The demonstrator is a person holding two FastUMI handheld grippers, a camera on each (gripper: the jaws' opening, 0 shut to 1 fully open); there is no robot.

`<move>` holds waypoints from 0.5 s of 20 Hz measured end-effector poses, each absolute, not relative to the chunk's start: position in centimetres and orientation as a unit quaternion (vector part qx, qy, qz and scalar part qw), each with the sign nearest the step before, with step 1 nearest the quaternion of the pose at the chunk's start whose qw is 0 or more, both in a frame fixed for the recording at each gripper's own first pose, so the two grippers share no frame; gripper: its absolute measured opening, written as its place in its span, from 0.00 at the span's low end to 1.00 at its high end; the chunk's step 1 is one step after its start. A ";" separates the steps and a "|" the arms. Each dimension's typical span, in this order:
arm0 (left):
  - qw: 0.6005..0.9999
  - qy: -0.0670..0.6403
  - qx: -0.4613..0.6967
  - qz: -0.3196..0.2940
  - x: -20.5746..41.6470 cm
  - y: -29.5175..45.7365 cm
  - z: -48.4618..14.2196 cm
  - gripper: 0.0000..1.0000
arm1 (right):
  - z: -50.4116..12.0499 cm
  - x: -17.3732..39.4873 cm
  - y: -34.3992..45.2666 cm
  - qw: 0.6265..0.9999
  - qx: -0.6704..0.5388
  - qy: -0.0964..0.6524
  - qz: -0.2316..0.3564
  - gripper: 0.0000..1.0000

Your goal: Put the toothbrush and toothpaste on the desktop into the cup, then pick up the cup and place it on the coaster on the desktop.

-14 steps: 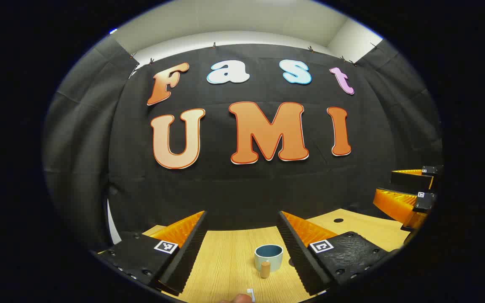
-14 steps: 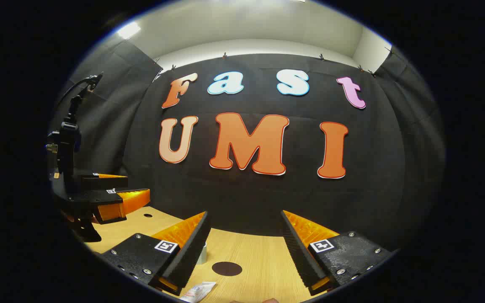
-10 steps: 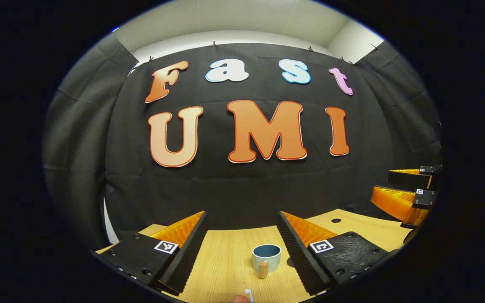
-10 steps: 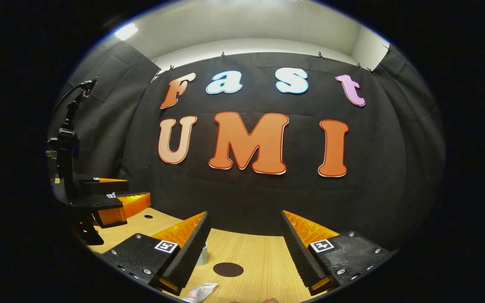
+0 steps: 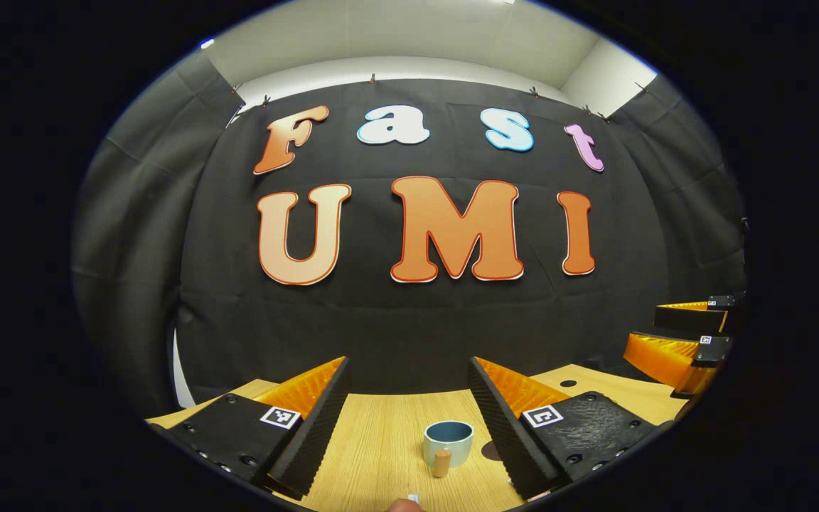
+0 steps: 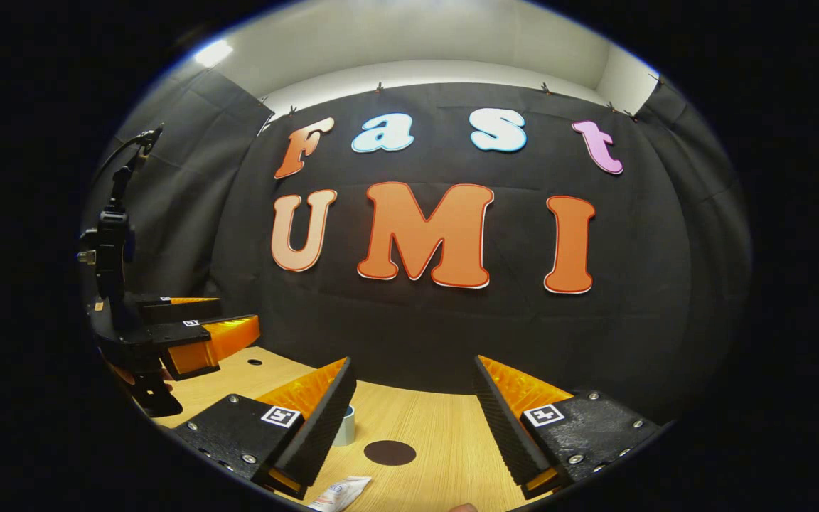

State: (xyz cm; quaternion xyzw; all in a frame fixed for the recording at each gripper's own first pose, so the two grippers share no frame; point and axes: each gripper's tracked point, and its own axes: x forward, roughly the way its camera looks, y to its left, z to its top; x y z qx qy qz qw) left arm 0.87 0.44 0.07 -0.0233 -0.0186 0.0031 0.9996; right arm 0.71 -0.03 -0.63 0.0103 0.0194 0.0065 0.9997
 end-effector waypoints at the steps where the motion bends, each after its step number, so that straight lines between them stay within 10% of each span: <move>1: 1.000 -0.015 -0.022 0.003 0.9 0.5 -0.1 0.99 | -0.7 0.7 0.0 1.000 0.013 0.023 0.006 0.98; 10: 0.994 0.108 -0.016 -0.015 1.6 0.0 -6.0 0.98 | -5.6 0.2 1.4 0.992 0.011 0.125 0.027 0.96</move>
